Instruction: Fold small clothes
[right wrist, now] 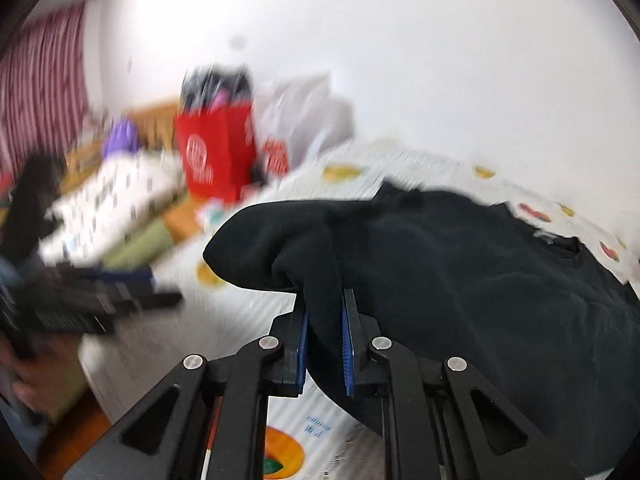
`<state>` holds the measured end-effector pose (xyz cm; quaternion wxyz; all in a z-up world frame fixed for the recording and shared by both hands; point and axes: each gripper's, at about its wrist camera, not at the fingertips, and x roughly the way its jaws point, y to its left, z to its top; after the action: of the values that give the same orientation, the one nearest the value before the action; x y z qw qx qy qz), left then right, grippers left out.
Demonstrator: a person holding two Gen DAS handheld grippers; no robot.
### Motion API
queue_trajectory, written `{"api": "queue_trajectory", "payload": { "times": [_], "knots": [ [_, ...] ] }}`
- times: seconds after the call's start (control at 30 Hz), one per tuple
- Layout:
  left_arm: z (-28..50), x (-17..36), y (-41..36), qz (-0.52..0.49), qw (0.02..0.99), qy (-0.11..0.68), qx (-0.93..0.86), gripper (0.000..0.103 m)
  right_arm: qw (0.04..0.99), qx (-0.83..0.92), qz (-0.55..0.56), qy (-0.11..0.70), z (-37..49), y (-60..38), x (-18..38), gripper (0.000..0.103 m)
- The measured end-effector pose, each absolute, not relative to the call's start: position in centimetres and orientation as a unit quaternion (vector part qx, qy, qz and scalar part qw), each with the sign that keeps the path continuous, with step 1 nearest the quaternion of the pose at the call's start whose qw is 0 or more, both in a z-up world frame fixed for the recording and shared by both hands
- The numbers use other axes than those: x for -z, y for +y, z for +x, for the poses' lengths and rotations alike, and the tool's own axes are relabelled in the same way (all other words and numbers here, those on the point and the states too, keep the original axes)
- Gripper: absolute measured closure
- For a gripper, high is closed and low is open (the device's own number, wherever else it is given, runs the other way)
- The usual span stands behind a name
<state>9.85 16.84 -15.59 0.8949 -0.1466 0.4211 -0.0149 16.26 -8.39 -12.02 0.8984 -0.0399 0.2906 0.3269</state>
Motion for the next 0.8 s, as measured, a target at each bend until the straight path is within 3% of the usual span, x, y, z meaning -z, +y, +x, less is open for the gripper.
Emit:
{"api": "queue_trajectory", "payload": {
  "times": [0.17,0.37,0.8],
  "knots": [
    [11.5,16.0,13.9,-0.118,0.895,0.429,0.027,0.036,0.907,-0.309,0.104,0.266,17.0,-15.5,9.8,0.09],
    [12.8,16.4,11.6,-0.11,0.889,0.441,0.043,0.036,0.909,-0.226,0.237,0.258,18.0,-24.1,11.7,0.09],
    [13.2,15.4,5.5,-0.087,0.891,0.43,0.118,0.036,0.895,-0.14,0.232,0.354,19.3,-30.4,17.8,0.091]
  ]
}}
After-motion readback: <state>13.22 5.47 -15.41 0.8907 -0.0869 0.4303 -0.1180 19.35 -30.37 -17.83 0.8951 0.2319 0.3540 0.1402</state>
